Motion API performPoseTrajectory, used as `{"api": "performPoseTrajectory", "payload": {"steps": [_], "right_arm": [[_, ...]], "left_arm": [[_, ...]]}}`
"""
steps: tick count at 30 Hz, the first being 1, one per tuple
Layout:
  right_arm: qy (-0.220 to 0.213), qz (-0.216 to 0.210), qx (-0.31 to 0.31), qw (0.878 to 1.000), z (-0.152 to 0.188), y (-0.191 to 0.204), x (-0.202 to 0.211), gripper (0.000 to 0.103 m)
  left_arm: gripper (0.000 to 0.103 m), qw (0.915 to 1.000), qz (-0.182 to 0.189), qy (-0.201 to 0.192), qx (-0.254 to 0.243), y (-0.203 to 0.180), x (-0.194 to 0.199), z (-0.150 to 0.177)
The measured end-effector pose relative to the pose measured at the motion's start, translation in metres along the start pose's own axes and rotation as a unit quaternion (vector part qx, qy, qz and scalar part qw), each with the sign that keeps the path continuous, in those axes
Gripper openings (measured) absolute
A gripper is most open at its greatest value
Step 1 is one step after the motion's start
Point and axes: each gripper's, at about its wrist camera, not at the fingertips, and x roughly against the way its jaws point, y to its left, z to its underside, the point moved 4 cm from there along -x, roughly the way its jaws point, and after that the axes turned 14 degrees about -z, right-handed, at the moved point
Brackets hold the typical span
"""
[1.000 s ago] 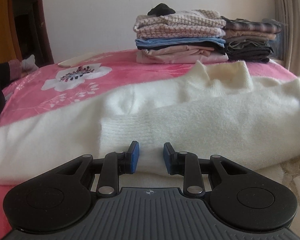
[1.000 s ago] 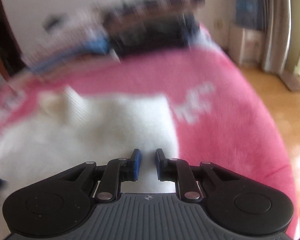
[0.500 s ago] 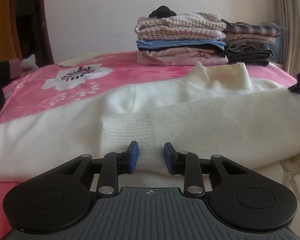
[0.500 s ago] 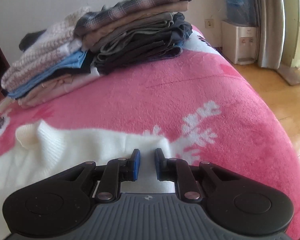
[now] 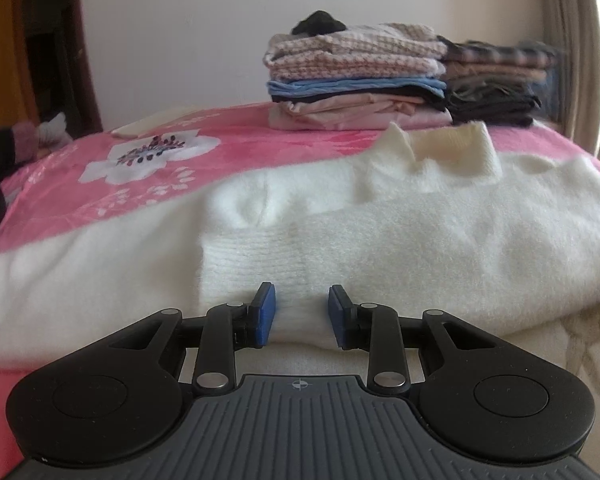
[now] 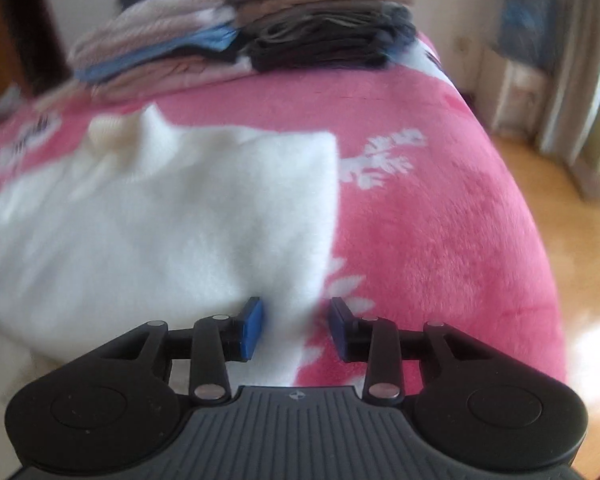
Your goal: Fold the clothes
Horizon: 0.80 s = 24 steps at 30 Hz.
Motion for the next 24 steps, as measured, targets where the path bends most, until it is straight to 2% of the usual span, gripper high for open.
{"api": "performPoseTrajectory", "payload": {"steps": [2,4,6,10,11,14,15,20,24], "right_arm": [[-0.005,0.002,-0.030,1.000,-0.005,0.002,0.009,0.037],[-0.018,0.013,-0.010,1.000,-0.003,0.017,0.025,0.036],[-0.030,0.001,0.012,0.999,0.006,0.033,0.037,0.036],[0.002,0.017,0.041,0.999,0.032,0.044,0.020,0.036],[-0.002,0.020,0.047,0.999,0.036,0.043,0.015,0.036],[-0.006,0.021,0.001,1.000,0.028,0.041,0.021,0.035],[-0.010,0.021,-0.010,1.000,0.024,0.044,0.026,0.030],[-0.029,0.014,0.048,0.998,0.024,0.083,0.047,0.029],[0.003,0.027,0.069,0.997,0.031,0.086,0.021,0.028]], "left_arm": [[0.030,1.0000,0.006,0.002,0.000,0.001,0.000,0.000],[0.030,1.0000,0.007,0.003,0.001,0.001,0.000,0.000],[0.030,1.0000,0.003,0.002,-0.001,0.000,0.000,0.000],[0.030,1.0000,-0.002,-0.004,-0.009,-0.002,0.001,0.001],[0.031,0.9999,0.000,-0.003,-0.010,-0.002,0.000,0.001],[0.031,0.9999,0.006,-0.001,-0.008,0.000,0.000,0.000],[0.031,0.9999,0.008,0.000,-0.006,0.001,0.000,0.000],[0.031,1.0000,0.005,-0.001,-0.004,0.000,0.000,0.000],[0.031,1.0000,0.004,0.000,-0.008,0.000,0.000,0.000]]}}
